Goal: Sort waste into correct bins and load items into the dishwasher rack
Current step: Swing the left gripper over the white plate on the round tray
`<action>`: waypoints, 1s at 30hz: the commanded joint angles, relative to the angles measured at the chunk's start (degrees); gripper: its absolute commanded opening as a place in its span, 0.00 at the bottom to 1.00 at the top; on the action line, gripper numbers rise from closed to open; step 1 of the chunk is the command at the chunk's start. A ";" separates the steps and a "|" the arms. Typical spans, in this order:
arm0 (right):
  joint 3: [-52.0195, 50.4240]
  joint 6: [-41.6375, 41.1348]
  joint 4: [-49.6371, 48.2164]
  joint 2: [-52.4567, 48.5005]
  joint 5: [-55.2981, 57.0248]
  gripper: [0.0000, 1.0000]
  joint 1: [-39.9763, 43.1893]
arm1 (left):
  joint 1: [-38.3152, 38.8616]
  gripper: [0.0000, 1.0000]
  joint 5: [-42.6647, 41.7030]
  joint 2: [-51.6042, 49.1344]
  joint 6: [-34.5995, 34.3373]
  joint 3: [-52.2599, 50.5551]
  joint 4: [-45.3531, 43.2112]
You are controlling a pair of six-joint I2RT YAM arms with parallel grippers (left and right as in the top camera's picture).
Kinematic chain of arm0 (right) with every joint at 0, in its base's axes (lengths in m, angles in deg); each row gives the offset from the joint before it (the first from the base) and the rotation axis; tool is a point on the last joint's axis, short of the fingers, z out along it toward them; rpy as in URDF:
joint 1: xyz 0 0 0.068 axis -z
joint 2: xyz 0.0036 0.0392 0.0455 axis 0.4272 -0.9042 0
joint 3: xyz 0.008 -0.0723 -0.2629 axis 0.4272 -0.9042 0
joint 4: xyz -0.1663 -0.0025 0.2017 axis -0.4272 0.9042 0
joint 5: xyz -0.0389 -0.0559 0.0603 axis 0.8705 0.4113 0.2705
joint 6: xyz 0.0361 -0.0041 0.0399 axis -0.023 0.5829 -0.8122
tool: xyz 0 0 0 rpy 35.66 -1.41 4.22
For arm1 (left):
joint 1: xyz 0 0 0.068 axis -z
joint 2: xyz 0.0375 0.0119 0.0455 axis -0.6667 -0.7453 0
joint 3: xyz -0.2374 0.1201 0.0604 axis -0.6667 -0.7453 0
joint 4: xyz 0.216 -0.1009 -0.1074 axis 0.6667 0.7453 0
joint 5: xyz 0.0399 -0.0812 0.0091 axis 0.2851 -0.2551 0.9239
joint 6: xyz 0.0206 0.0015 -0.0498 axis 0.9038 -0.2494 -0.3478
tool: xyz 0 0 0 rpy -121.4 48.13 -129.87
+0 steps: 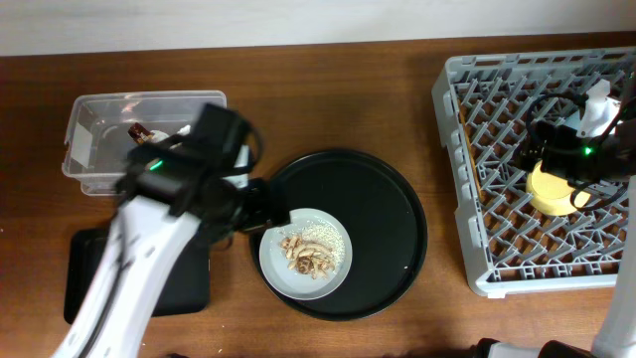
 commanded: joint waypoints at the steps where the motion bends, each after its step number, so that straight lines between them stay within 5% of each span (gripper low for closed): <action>1: -0.04 0.17 0.13 -0.20 0.74 0.99 0.26 | 2.91 0.99 8.79 -7.34 1.55 6.25 1.40; 8: -0.04 0.17 0.13 -0.20 0.74 0.99 0.26 | 5.42 0.99 7.96 -12.26 1.01 9.55 -9.46; 16: -0.04 0.17 0.11 -0.20 0.74 0.99 0.26 | 10.45 0.99 0.76 -13.44 1.14 8.20 -10.95; 23: -0.04 0.17 0.13 -0.20 0.74 0.99 0.26 | 23.26 0.99 7.96 -18.75 1.01 7.39 -11.04; 30: -0.04 0.17 0.13 -0.20 0.74 0.99 0.26 | 28.13 0.99 10.84 -27.43 -7.89 7.39 -11.19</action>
